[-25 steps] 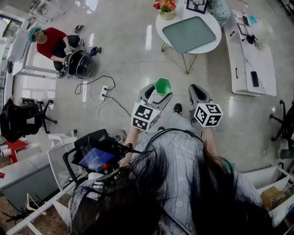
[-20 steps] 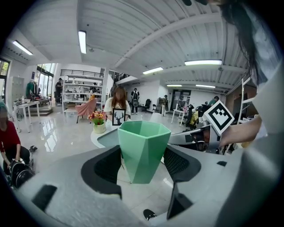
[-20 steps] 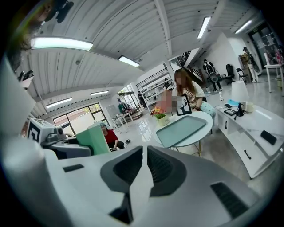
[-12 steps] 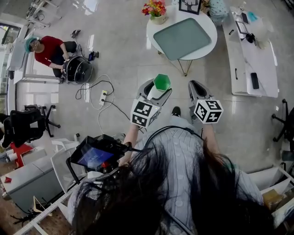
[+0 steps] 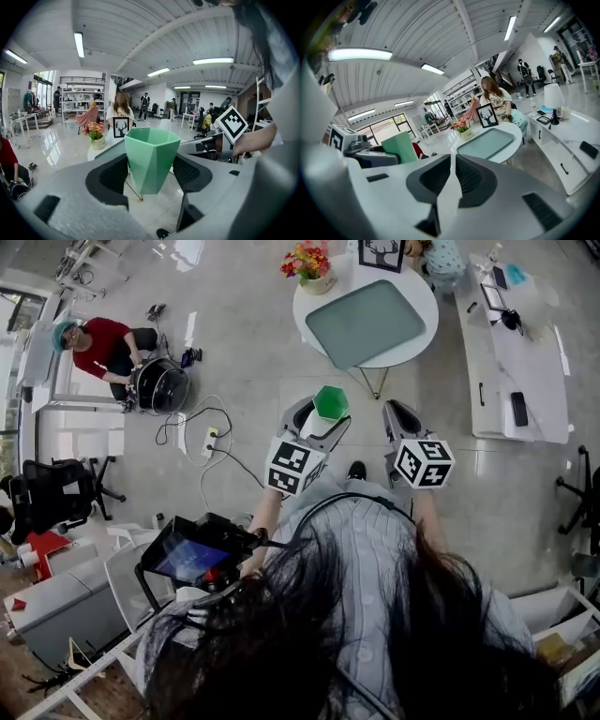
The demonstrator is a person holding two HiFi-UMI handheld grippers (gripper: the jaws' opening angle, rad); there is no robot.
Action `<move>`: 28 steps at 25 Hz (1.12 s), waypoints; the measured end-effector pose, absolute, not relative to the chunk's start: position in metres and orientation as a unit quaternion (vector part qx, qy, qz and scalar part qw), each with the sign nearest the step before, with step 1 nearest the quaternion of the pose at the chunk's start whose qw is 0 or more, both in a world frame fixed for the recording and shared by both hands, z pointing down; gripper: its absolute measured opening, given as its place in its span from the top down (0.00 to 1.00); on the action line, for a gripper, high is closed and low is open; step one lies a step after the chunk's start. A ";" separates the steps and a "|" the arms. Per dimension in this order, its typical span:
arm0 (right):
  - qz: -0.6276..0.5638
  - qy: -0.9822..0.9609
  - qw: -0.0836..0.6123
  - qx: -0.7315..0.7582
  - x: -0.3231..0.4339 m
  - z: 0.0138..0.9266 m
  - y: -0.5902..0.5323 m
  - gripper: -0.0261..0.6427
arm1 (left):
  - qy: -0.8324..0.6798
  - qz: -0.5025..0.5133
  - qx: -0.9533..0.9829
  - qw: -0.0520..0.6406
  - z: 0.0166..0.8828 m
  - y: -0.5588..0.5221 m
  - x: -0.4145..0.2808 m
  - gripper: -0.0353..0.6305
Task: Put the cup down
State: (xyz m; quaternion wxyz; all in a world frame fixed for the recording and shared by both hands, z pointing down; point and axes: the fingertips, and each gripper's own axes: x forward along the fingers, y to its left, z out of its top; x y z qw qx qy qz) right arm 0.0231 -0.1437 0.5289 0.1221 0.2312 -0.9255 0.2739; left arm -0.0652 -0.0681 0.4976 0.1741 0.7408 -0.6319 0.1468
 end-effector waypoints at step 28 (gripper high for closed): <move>0.281 -0.907 0.130 0.286 -0.029 0.538 -0.222 0.89 | -0.582 0.150 0.776 0.190 0.516 -0.168 -0.133 0.48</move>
